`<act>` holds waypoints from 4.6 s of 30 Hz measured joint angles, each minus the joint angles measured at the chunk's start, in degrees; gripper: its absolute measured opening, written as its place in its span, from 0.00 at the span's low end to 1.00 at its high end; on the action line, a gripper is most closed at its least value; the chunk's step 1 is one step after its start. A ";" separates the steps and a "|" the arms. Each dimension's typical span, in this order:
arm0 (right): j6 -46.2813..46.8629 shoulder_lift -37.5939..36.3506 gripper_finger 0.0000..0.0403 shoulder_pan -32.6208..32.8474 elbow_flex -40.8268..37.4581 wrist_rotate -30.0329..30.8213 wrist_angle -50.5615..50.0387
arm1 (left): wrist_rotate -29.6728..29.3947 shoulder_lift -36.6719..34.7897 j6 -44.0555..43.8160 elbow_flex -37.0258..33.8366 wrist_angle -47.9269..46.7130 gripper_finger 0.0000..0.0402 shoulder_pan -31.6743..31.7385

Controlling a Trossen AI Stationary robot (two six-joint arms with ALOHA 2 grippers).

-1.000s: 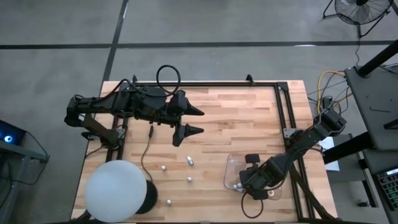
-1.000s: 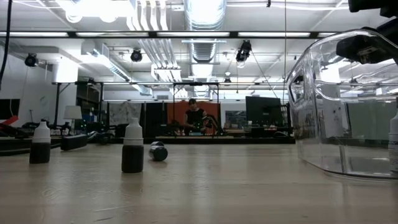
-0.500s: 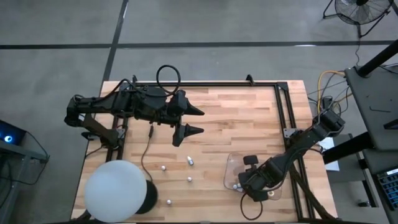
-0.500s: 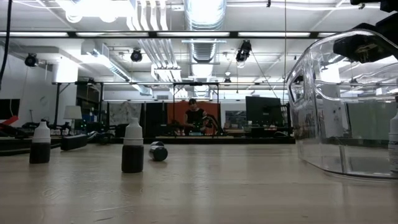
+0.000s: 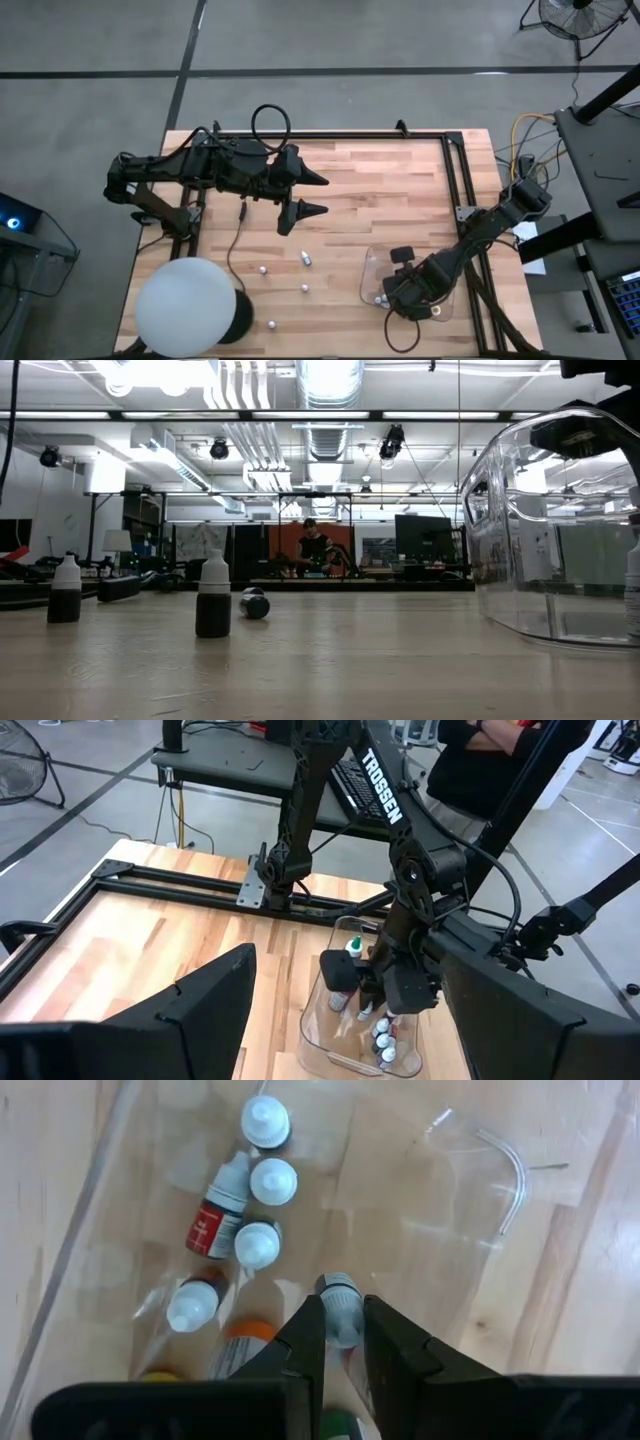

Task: Pick & Place food coloring
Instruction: Put the black food color into the transparent bin

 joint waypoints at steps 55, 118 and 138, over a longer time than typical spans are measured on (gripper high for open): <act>1.48 3.87 0.42 0.35 9.01 -0.78 -9.58 | -3.98 0.02 -1.35 0.07 -5.05 0.72 0.39; 18.91 -9.73 0.64 -6.84 24.81 31.75 -24.01 | 2.39 7.79 -98.49 -42.67 5.54 0.72 14.48; 19.04 -9.68 0.63 -6.84 23.95 31.65 -22.21 | 1.19 16.39 -103.35 -43.23 8.00 0.72 13.79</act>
